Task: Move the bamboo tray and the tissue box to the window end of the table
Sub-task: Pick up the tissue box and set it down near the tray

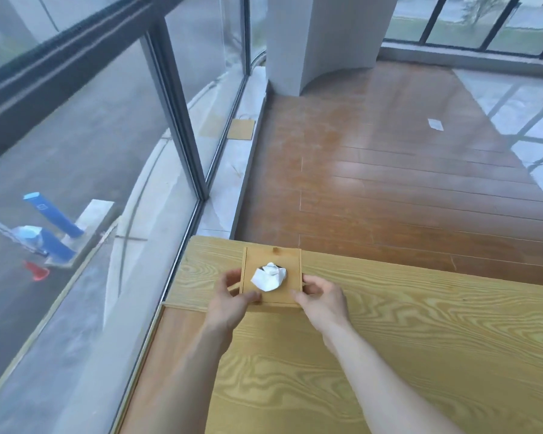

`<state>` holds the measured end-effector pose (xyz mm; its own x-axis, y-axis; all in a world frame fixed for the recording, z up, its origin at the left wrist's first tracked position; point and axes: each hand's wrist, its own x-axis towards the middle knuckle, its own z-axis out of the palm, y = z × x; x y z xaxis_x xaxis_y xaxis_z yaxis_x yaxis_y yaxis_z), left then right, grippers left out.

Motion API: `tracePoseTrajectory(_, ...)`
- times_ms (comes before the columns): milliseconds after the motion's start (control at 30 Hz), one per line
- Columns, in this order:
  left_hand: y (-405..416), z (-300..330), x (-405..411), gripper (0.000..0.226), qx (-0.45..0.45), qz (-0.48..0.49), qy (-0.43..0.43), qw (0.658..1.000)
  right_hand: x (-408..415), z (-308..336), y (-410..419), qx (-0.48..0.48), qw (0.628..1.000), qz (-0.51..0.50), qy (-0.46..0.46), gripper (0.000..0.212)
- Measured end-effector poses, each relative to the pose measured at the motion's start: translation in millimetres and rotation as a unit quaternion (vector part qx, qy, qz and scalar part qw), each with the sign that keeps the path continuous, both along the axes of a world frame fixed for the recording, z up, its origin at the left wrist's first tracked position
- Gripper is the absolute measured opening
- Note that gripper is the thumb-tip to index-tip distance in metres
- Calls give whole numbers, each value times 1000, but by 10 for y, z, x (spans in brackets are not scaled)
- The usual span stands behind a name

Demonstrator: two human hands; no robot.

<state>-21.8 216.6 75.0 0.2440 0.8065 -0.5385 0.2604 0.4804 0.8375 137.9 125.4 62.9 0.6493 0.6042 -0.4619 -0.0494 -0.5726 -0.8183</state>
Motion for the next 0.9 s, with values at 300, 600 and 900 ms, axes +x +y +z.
tracePoseTrajectory(300, 774, -246, -686, 54, 2, 16, 12, 1000, -678, -361, 882, -27, 999, 17, 15, 35)
tracePoseTrajectory(600, 1139, -568, -939, 57, -5, 34, 28, 999, -984, -701, 1297, -64, 997, 34, 13, 32)
tracePoseTrajectory(900, 1497, -693, -889, 53, 26, 39, 21, 999, -963, -812, 1696, -52, 998, 15, 23, 40)
